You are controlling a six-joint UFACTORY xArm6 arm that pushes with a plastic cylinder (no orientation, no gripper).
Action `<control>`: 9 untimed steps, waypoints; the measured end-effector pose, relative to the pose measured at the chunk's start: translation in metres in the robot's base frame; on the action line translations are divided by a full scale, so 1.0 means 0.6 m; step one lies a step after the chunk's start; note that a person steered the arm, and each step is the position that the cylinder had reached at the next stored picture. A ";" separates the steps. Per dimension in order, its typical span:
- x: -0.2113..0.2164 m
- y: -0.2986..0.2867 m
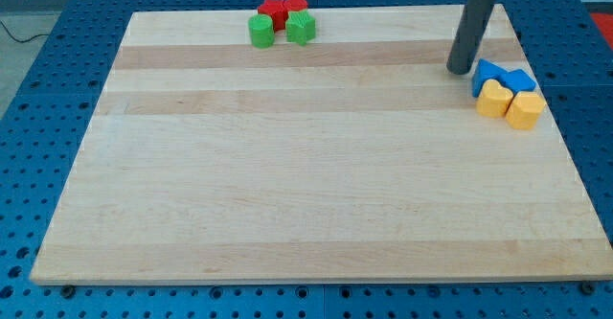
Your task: Push the blue triangle towards center of the board
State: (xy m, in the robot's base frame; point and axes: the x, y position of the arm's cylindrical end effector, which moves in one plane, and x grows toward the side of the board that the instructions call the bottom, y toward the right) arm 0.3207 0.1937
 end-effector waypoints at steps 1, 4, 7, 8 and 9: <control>-0.042 0.001; -0.022 0.080; 0.060 0.247; 0.060 0.179; 0.060 0.050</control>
State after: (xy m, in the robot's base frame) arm 0.3567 0.2239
